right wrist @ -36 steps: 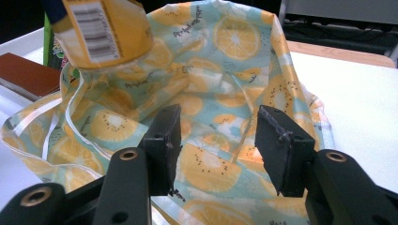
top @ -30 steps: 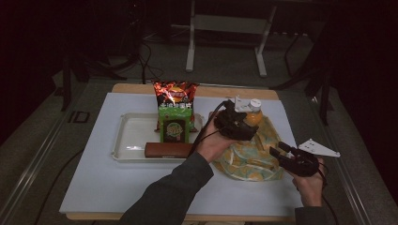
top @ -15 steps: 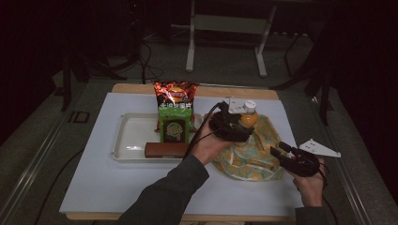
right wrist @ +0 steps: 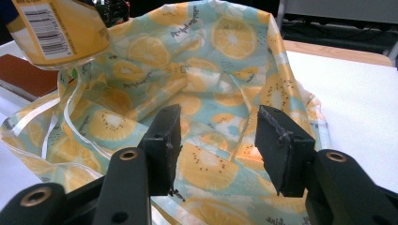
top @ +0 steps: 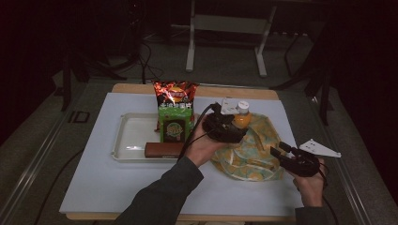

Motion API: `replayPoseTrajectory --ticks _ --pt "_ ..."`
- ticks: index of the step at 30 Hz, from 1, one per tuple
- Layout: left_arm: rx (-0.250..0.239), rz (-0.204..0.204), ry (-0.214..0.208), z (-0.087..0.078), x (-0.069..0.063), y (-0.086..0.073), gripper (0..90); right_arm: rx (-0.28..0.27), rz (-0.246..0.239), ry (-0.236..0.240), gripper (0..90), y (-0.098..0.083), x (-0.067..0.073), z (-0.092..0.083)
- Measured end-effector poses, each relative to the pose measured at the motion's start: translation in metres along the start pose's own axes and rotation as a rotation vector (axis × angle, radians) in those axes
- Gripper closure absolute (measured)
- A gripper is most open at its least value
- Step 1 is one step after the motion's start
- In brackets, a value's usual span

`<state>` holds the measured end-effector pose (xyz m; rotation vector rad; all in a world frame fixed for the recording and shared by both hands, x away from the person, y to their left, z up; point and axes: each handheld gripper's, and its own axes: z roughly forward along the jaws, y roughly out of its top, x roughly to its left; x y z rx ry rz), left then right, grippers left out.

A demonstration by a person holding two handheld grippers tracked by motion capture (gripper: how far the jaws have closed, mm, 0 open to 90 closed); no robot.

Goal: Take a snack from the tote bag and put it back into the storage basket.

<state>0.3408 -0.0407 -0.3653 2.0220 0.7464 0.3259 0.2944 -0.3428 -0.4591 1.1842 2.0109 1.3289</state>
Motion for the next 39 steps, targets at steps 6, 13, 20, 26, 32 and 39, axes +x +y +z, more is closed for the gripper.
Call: replayPoseTrajectory --ticks 6,13,20,26,32,39 --pt "-0.003 -0.005 -0.003 -0.005 0.002 -0.002 37.5 0.001 -0.001 0.0 50.5 0.0 0.0 0.0" --pt "-0.006 -0.011 0.006 -0.011 0.007 -0.005 37.5 0.001 0.003 -0.001 50.5 -0.001 -0.001 0.0" --pt "-0.008 -0.016 0.015 -0.015 0.011 -0.008 37.5 0.003 0.001 -0.001 50.5 -0.001 -0.001 0.0" --pt "-0.007 -0.02 0.021 -0.019 0.015 -0.011 37.5 0.006 0.0 -0.001 50.5 -0.001 0.0 0.001" --pt "-0.015 -0.03 0.026 -0.025 0.021 -0.015 37.4 0.005 0.003 -0.002 50.5 -0.002 -0.001 0.0" --pt "-0.01 -0.034 0.05 -0.029 0.028 -0.019 37.5 0.01 0.0 0.0 50.5 -0.002 0.0 0.001"
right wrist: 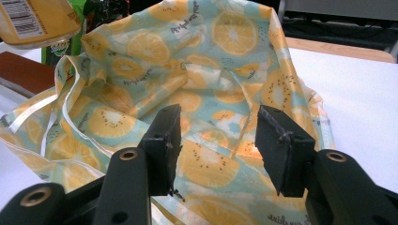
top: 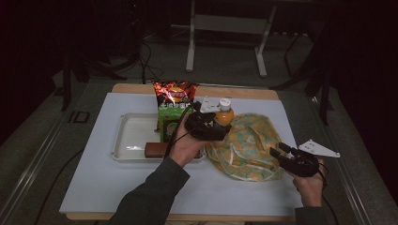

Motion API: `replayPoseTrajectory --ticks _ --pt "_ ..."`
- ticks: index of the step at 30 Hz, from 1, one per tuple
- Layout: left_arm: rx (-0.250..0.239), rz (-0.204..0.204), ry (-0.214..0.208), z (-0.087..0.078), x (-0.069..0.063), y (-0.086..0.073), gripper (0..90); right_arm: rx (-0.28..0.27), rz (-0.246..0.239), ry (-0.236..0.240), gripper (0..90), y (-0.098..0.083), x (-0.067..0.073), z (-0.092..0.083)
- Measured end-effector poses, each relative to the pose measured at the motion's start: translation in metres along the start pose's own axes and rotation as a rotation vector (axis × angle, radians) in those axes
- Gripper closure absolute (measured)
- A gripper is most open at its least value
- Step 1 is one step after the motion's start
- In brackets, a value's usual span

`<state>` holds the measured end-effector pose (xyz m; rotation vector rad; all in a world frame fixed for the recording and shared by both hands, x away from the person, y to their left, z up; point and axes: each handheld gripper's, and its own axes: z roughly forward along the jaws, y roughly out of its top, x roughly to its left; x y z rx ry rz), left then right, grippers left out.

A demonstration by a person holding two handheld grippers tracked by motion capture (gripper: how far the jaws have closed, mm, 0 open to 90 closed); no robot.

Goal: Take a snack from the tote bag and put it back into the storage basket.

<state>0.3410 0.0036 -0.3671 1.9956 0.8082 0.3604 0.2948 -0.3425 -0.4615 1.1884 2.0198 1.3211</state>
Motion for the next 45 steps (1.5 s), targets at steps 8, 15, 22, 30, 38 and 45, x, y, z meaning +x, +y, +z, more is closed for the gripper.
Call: replayPoseTrajectory --ticks 8,15,22,30,38,45 --pt "-0.005 -0.016 0.007 -0.005 0.007 -0.004 37.5 -0.001 0.004 -0.001 50.5 0.0 -0.001 0.0" --pt "-0.015 -0.029 0.013 -0.01 0.012 -0.007 37.5 0.0 0.005 0.0 50.5 0.0 -0.001 0.0" --pt "-0.013 -0.039 0.024 -0.015 0.019 -0.011 37.5 0.001 0.006 0.0 50.5 -0.001 -0.001 0.0" --pt "-0.01 -0.045 0.042 -0.021 0.028 -0.019 37.5 0.0 0.005 -0.002 50.5 0.0 -0.001 -0.001" --pt "-0.022 -0.063 0.053 -0.03 0.036 -0.025 37.4 0.001 0.005 -0.002 50.5 0.0 0.0 0.0" --pt "-0.031 -0.077 0.068 -0.037 0.044 -0.031 37.4 0.001 0.006 -0.002 50.5 0.0 -0.001 0.0"
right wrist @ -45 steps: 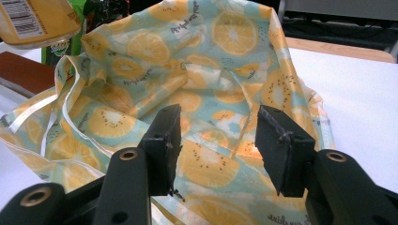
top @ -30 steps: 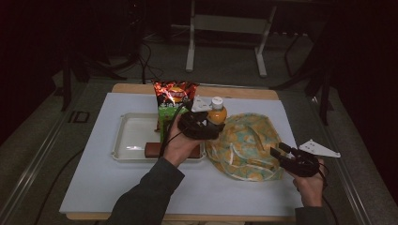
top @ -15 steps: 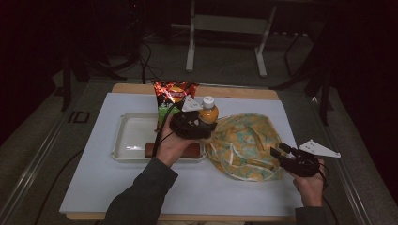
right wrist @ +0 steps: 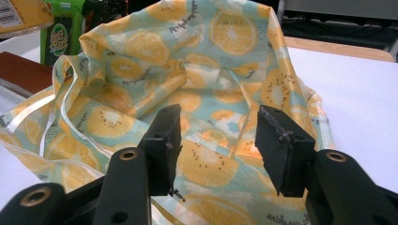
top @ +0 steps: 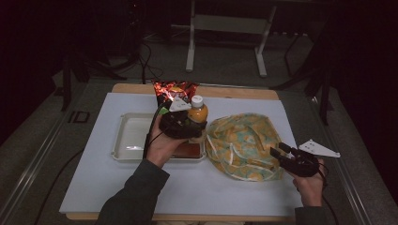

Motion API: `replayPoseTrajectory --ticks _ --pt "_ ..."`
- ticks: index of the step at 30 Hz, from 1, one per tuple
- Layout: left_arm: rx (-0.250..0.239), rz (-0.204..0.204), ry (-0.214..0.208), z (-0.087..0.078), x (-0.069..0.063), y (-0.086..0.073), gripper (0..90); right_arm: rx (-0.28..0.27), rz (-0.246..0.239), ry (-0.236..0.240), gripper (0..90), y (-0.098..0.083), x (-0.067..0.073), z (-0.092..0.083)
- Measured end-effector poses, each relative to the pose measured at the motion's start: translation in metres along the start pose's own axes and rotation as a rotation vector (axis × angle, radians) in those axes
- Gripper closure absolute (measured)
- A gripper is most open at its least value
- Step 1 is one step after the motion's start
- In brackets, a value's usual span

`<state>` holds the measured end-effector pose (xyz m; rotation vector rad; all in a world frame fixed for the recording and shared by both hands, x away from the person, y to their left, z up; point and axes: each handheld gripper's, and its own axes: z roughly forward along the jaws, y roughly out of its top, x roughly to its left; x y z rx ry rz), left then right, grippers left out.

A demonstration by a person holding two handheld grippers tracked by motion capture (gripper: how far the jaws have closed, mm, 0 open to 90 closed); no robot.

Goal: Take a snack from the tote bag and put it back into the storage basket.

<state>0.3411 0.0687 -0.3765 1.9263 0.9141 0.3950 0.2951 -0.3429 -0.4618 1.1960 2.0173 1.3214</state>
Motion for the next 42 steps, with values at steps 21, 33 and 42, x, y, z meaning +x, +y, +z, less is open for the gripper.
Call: replayPoseTrajectory --ticks 21,33,42 --pt "-0.018 -0.041 0.033 -0.021 0.02 -0.019 37.5 -0.002 -0.004 0.001 50.5 0.001 -0.001 0.001" --pt "-0.022 -0.068 0.064 -0.033 0.032 -0.029 37.4 -0.001 -0.004 0.002 50.5 0.001 -0.001 0.001" --pt "-0.018 -0.08 0.102 -0.043 0.041 -0.037 37.5 0.0 -0.004 0.001 50.5 0.001 -0.001 0.001"
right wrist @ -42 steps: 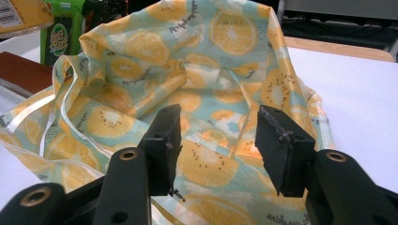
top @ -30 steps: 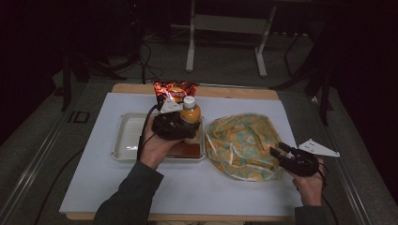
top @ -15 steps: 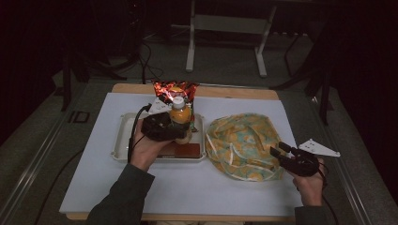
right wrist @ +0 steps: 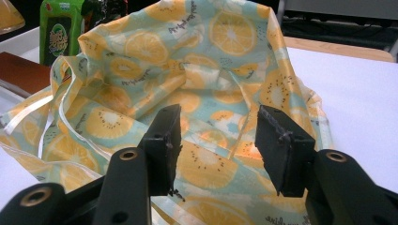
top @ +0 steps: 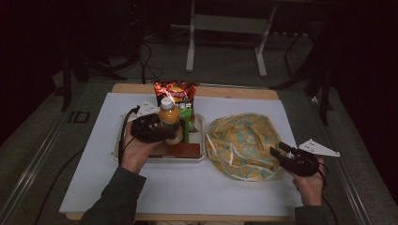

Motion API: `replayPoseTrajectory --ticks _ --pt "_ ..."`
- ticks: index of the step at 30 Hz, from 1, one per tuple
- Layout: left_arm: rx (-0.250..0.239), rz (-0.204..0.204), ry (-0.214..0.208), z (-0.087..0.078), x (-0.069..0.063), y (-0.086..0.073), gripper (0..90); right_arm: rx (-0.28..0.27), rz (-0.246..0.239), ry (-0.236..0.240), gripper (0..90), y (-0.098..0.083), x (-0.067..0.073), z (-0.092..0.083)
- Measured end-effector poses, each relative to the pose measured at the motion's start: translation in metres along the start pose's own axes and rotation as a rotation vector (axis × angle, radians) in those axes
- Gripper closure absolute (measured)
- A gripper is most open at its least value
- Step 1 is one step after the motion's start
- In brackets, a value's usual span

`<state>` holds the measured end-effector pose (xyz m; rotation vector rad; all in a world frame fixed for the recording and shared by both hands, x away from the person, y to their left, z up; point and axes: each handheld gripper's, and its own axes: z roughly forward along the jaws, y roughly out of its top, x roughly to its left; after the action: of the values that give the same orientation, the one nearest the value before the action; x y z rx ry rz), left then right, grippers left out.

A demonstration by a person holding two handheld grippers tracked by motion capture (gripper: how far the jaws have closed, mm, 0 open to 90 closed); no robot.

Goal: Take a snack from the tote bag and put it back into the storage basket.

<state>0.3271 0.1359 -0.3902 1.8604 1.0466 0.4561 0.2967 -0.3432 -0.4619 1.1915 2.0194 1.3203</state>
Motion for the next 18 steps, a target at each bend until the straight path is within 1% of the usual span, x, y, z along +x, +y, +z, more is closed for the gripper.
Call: replayPoseTrajectory --ticks 12,18 --pt "-0.004 -0.03 0.038 -0.011 0.017 -0.008 37.5 0.002 0.003 -0.002 50.5 -0.001 -0.001 0.0" --pt "-0.004 -0.033 0.067 -0.016 0.024 -0.01 37.5 0.0 0.005 -0.003 50.5 -0.001 -0.002 -0.001"
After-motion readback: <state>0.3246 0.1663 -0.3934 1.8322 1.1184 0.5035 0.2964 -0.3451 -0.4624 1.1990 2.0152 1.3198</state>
